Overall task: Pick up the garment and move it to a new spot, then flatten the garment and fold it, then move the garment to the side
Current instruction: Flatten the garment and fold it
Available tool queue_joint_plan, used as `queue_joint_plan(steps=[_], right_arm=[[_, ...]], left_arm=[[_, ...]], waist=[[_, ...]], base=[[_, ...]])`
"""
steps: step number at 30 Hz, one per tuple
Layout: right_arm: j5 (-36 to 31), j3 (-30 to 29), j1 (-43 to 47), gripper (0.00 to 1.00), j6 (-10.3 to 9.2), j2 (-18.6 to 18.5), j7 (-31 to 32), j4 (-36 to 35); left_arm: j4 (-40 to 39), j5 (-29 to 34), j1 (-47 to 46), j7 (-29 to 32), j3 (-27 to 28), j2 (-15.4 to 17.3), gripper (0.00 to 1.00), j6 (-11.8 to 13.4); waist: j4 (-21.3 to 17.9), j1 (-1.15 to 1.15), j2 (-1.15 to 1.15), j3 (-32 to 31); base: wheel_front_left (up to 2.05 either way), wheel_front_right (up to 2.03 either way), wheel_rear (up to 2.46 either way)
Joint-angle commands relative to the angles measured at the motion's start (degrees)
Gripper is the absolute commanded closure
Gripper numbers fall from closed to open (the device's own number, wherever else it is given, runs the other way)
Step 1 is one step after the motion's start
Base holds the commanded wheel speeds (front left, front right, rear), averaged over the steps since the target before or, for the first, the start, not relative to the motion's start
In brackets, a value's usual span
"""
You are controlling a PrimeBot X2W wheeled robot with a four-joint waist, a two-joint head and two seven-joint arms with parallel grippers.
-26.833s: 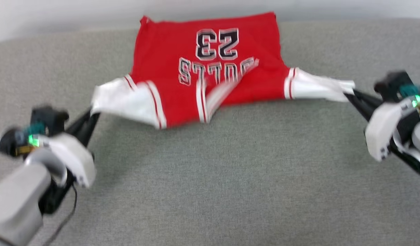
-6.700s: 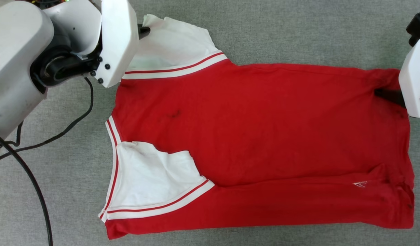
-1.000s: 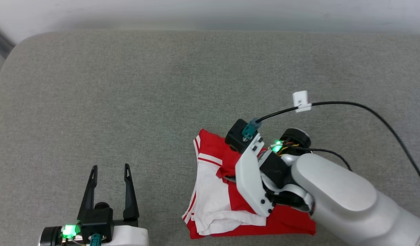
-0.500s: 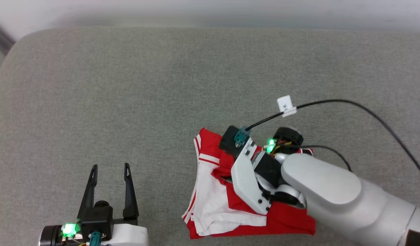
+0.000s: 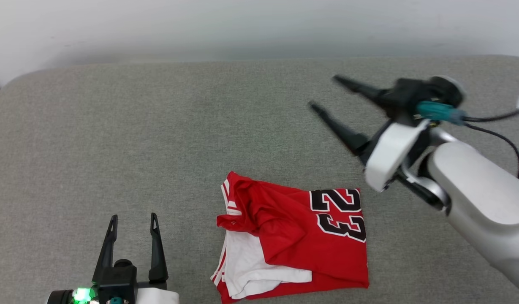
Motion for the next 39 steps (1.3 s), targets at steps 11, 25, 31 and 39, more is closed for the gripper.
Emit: queue_joint_plan(steps=[11,25,31,39], right_arm=[[-26.8,-42.1,24.1,0.00,-0.05,9.2,-12.2,-3.0],[-34.0,-59.0,51.2,0.00,-0.05,21.7,-12.3,-18.3],[-32.7,-60.3,57.1,0.00,-0.05,23.4,-12.3,-20.2],[-30.4,-61.7,61.9,0.00,-0.05,24.0,-12.3,-21.2]], left_arm=[[-0.4,0.4,1.1,-0.1,-0.1,0.7,0.00,0.2],[1.1,0.2,2.2,-0.1,-1.7,0.8,0.00,-0.6],[1.4,0.2,3.6,-0.1,-2.5,0.8,0.00,-1.0],[1.1,-0.1,5.4,-0.1,-2.8,0.8,0.00,-1.1]], waist=[[-1.9,0.00,0.00,-2.2],[-0.3,0.00,0.00,-5.1],[0.3,0.00,0.00,-6.7],[0.7,0.00,0.00,-7.9]], base=[[0.00,0.00,0.00],[0.00,0.00,0.00],[0.00,0.00,0.00],[0.00,0.00,0.00]])
